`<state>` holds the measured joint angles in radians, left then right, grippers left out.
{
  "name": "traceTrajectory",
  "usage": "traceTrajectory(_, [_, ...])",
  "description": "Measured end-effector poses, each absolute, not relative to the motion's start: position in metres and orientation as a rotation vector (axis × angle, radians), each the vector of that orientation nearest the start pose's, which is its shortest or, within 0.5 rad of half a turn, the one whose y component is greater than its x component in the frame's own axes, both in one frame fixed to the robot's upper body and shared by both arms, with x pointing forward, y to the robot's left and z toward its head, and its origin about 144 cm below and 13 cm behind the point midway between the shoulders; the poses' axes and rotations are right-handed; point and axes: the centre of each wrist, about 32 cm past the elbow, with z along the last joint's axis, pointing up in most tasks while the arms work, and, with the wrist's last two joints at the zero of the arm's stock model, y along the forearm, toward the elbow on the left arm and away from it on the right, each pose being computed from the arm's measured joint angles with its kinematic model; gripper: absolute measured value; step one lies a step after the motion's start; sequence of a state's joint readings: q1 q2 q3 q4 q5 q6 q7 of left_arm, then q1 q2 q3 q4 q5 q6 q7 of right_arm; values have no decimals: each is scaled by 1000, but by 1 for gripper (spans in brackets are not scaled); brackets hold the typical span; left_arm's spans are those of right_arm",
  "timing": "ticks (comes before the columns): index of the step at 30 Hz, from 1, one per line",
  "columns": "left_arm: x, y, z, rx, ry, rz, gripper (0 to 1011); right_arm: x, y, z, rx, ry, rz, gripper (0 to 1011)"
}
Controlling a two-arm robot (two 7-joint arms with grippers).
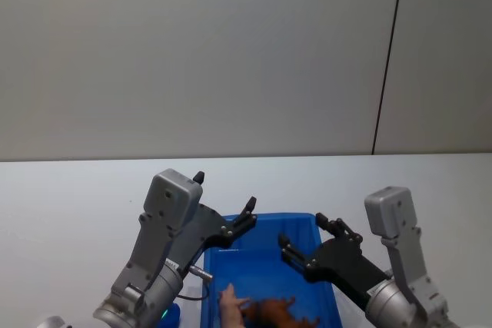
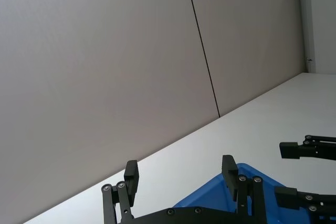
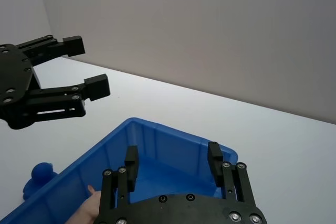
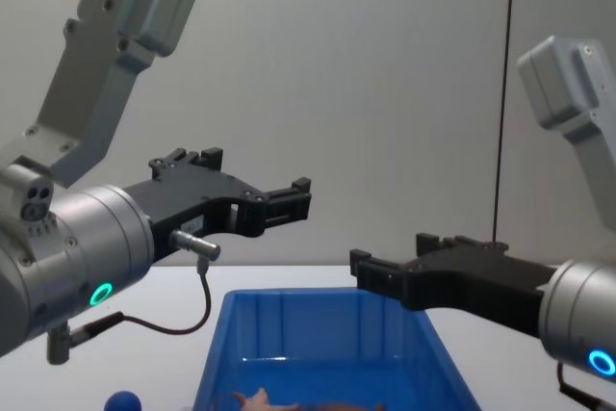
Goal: Pick up the two dolls from the table and place them into the box.
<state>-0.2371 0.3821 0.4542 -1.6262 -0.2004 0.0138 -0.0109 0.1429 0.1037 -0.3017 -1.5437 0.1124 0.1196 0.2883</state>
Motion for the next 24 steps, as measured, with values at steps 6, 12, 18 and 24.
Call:
traceTrajectory(6, [492, 198, 1204, 61, -268, 1124, 1001, 484, -163, 1172, -49, -12, -1034, 923])
traceTrajectory(12, [492, 198, 1204, 61, -268, 1124, 1001, 477, -168, 1171, -47, -30, -1102, 1000])
traceTrajectory(18, [492, 198, 1204, 61, -268, 1124, 1001, 468, -174, 1169, -49, -38, -1161, 1000])
traceTrajectory(24, [492, 198, 1204, 61, -268, 1124, 1001, 458, -183, 1167, -49, -36, -1226, 1001])
